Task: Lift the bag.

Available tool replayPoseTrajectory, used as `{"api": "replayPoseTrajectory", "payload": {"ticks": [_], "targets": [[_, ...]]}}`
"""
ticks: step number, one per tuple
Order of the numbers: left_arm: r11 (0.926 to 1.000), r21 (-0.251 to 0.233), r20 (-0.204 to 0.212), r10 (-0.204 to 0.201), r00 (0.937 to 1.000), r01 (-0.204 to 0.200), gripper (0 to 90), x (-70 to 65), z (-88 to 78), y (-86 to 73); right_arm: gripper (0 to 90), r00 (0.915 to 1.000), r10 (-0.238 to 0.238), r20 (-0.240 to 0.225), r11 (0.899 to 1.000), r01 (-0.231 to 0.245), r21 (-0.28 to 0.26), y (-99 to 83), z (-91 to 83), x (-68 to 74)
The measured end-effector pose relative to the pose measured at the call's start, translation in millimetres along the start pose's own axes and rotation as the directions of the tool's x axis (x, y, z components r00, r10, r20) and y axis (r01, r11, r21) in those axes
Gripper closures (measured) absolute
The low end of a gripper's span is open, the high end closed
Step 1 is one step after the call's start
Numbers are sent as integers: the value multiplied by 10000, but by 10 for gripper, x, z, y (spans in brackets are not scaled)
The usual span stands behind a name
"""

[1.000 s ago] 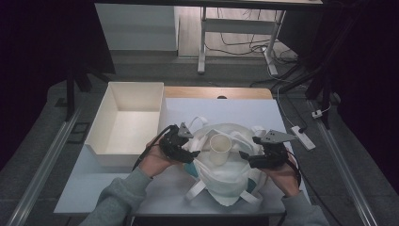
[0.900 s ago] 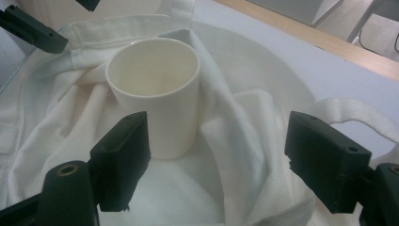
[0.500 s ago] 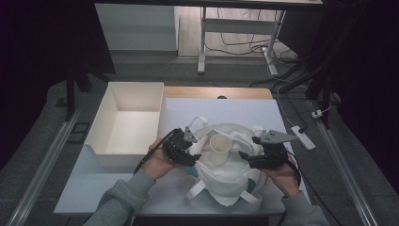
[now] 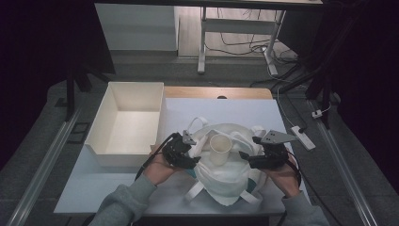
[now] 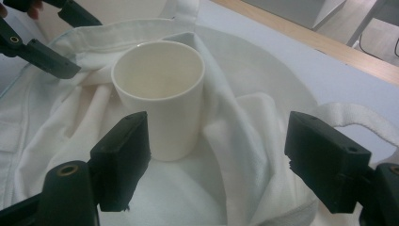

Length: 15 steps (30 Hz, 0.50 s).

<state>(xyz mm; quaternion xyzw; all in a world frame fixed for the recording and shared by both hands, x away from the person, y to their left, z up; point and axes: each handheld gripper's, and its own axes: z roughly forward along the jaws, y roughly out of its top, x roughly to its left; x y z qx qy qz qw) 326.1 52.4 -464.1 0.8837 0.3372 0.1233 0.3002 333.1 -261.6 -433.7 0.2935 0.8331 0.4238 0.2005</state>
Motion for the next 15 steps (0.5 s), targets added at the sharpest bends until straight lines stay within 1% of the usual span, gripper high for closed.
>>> {"api": "replayPoseTrajectory", "payload": {"ticks": [2, 3, 6, 7, 9, 11, 13, 15], "targets": [[10000, 12, -62, -67, 10000, 67, 445, 8, 8, -17, 226, 9999, -100, 109, 9999, 99, 68, 4, -6, -1], [10000, 0, -113, -64, 9999, 64, 526, 14, 5, -20, 226, 9997, -148, 206, 9998, 146, 103, 7, -14, -5], [9998, -34, 9, -182, 9998, 182, 672, 35, -1, -20, 226, 9987, -180, 480, 9997, 172, 174, 23, -87, -61], [9998, -54, 73, -210, 9998, 211, 686, 42, -7, -20, 227, 9984, -103, 559, 9998, 94, 167, 27, -128, -95], [9996, -116, 72, -237, 9997, 238, 725, 48, -15, -20, 228, 9979, 86, 635, 9996, -102, 246, 26, -227, -183], [9996, -124, 185, -262, 9995, 265, 750, 59, -20, -20, 236, 9968, 418, 684, 9985, -441, 328, 5, -323, -267], [9994, -162, 266, -299, 9992, 303, 769, 68, -26, -21, 241, 9958, 730, 543, 9949, -766, 663, -33, -387, -326], [9995, -189, 350, -251, 9991, 257, 778, 76, -37, -19, 248, 9951, 831, 529, 9914, -880, 966, -88, -404, -330]]}}
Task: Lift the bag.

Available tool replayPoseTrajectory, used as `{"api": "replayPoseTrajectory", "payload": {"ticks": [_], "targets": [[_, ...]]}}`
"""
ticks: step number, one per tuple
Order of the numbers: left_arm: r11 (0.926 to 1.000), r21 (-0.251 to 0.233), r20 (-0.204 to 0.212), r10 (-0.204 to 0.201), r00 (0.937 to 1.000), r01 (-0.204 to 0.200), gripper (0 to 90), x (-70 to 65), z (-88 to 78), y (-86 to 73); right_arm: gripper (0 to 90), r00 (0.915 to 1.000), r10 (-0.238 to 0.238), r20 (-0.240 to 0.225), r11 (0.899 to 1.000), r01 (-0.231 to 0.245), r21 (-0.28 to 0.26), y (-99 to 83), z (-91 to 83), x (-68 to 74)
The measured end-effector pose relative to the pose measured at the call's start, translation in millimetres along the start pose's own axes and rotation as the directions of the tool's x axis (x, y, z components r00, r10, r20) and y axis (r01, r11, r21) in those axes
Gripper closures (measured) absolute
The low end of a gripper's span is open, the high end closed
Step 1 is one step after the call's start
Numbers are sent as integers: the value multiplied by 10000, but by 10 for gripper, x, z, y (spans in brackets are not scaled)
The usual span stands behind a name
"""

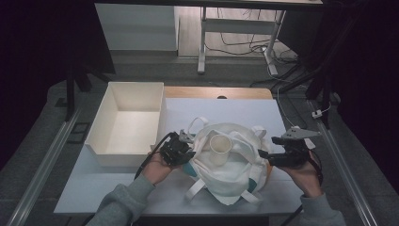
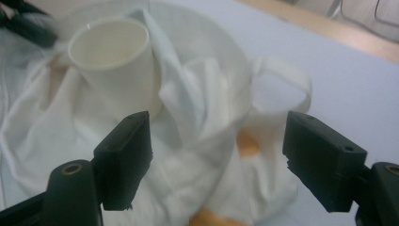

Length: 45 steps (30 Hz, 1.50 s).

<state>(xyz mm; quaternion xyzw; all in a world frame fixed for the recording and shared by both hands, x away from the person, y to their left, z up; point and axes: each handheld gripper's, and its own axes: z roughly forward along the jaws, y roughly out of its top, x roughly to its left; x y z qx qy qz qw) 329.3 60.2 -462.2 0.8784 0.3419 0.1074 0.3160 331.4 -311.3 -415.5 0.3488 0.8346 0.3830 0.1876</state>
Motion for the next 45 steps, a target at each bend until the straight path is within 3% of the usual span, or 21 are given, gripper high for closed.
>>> {"api": "replayPoseTrajectory", "payload": {"ticks": [5, 12, 17, 20, 24, 28, 36, 45], "targets": [[9999, -113, 175, -16, 9998, 18, 788, 19, -23, 2, 251, 9995, -37, -312, 9962, 64, 864, -101, 142, 67], [9997, -235, 413, -18, 9991, 28, 792, 47, -37, -4, 276, 9997, 184, -173, 9852, -152, 1710, -150, 314, 112], [9996, -294, 493, -24, 9988, 38, 798, 54, -49, -5, 412, 9981, 553, -268, 9798, -491, 1941, -185, 336, 88], [9994, -344, 557, -46, 9984, 65, 801, 67, -61, -5, 564, 9969, 691, -377, 9757, -596, 2108, -185, 321, 76], [9991, -411, 597, -66, 9982, 91, 802, 75, -80, -5, 654, 9988, 228, -430, 9759, -129, 2179, -156, 281, 100], [9985, -539, 607, -58, 9981, 91, 803, 72, -125, 3, 673, 9996, -131, -269, 9787, 183, 2043, -107, 217, 132], [9950, -1000, 611, -23, 9981, 84, 806, 65, -254, 22, 685, 9987, -483, 185, 9933, 461, 1060, -17, 29, 151], [9927, -1203, 589, 115, 9982, -43, 808, 46, -314, 31, 692, 9958, -867, 310, 9955, 854, 403, 5, -35, 178]]}}
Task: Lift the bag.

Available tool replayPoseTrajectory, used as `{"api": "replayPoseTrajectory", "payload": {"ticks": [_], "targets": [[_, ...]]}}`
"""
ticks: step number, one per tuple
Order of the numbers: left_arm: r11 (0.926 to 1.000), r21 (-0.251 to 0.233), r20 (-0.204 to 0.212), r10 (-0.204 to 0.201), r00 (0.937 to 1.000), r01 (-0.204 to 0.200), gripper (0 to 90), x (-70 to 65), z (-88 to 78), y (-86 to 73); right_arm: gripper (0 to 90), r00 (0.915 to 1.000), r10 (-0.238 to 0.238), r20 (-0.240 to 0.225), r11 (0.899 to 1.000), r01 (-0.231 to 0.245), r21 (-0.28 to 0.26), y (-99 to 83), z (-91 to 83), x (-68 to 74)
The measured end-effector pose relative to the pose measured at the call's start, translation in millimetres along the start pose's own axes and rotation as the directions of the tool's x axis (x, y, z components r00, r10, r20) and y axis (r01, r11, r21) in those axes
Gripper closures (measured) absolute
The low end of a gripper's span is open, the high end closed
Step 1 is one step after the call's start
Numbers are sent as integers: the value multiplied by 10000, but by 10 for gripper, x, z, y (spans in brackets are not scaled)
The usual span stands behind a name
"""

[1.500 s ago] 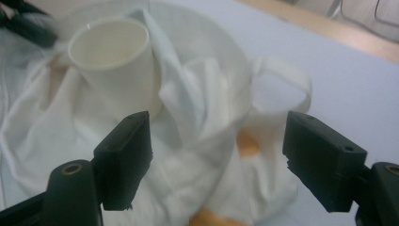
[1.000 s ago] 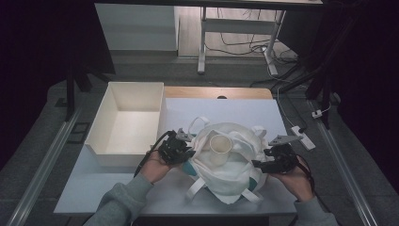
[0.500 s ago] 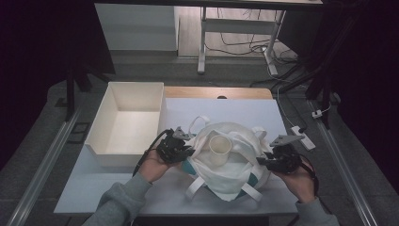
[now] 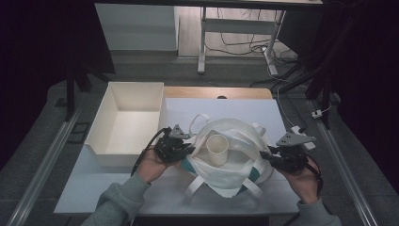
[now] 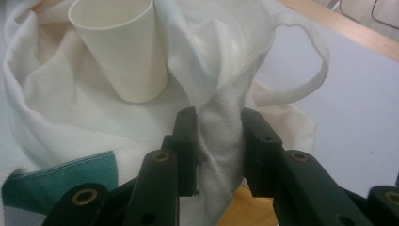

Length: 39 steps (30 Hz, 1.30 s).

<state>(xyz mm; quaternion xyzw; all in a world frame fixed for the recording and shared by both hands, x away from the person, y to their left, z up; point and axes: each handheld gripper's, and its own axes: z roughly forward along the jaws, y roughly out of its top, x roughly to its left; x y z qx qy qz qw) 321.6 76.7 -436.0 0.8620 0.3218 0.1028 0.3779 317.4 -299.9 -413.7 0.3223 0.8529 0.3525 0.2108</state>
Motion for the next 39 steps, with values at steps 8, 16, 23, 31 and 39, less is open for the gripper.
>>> {"api": "replayPoseTrajectory", "payload": {"ticks": [8, 16, 23, 31, 39], "targets": [[9985, -549, 66, -15, 10000, 19, 809, -1, -143, 36, 694, 9999, -54, 98, 9957, 63, -925, 27, -107, 5], [9963, -853, 96, -61, 9999, 69, 811, 30, -219, 47, 695, 9999, -4, 149, 9908, 24, -1353, 32, -140, 5], [9799, -1989, 21, -176, 9998, 176, 819, 115, -578, 217, 703, 9997, 53, 226, 9666, 6, -2564, 229, -322, -7], [9446, -3245, 73, -500, 9987, 496, 822, 325, -995, 390, 711, 9972, 193, 718, 9177, 108, -3970, 532, -624, -115], [9114, -4087, -585, -783, 9952, 477, 823, 554, -1353, 705, 714, 9866, 292, 1605, 8579, 577, -5106, 981, -868, -273]]}}
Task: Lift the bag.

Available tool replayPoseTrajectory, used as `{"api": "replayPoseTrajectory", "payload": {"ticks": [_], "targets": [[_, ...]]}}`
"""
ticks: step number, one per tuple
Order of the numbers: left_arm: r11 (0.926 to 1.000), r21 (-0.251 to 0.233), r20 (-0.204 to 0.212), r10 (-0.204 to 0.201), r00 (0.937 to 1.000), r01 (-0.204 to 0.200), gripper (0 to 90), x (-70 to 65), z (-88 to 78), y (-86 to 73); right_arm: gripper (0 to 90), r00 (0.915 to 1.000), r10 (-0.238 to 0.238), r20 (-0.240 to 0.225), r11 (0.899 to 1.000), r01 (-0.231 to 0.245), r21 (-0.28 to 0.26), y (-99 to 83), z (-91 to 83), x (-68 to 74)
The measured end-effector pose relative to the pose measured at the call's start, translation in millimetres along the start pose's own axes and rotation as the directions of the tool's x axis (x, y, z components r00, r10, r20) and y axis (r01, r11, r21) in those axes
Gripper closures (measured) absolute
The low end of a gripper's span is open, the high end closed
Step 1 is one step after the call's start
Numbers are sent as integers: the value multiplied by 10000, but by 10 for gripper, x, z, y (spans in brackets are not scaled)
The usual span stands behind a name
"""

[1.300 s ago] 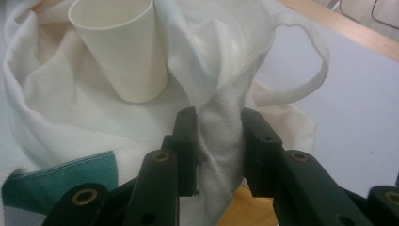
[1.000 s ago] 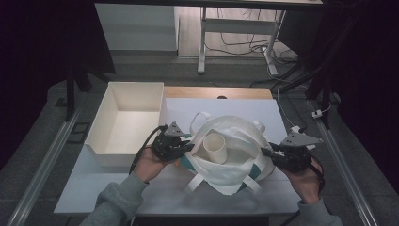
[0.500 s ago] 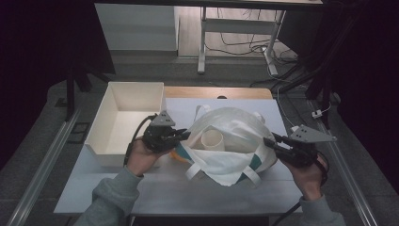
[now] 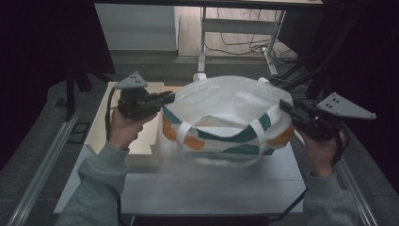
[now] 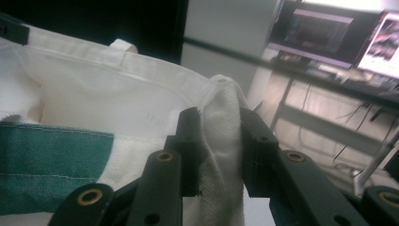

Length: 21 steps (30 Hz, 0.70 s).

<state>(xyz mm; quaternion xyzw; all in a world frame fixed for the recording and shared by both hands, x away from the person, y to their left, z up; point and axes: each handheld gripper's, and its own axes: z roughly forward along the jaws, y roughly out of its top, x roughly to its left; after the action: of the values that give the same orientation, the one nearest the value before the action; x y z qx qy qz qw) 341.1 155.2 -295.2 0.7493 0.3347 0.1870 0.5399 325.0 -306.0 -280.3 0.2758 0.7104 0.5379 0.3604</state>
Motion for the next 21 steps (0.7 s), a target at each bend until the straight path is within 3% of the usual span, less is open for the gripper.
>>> {"api": "replayPoseTrajectory", "payload": {"ticks": [3, 6, 14, 21], "targets": [[9999, -90, -110, -127, 9999, 126, 823, 82, 8, 86, 715, 9999, 114, 127, 9998, -112, -154, 98, 89, -83], [9994, 259, -171, -206, 9996, 211, 823, 145, 110, 42, 714, 9991, 350, 222, 9992, -354, 192, 48, 229, -151], [9879, 1490, 102, -456, 9989, 435, 818, 187, 492, -268, 713, 9978, 613, 267, 9858, -647, 1548, -343, 548, -184], [9756, 2144, 349, -554, 9979, 466, 812, 166, 633, -426, 712, 9950, 999, 78, 9664, -989, 2373, -728, 688, -185]]}}
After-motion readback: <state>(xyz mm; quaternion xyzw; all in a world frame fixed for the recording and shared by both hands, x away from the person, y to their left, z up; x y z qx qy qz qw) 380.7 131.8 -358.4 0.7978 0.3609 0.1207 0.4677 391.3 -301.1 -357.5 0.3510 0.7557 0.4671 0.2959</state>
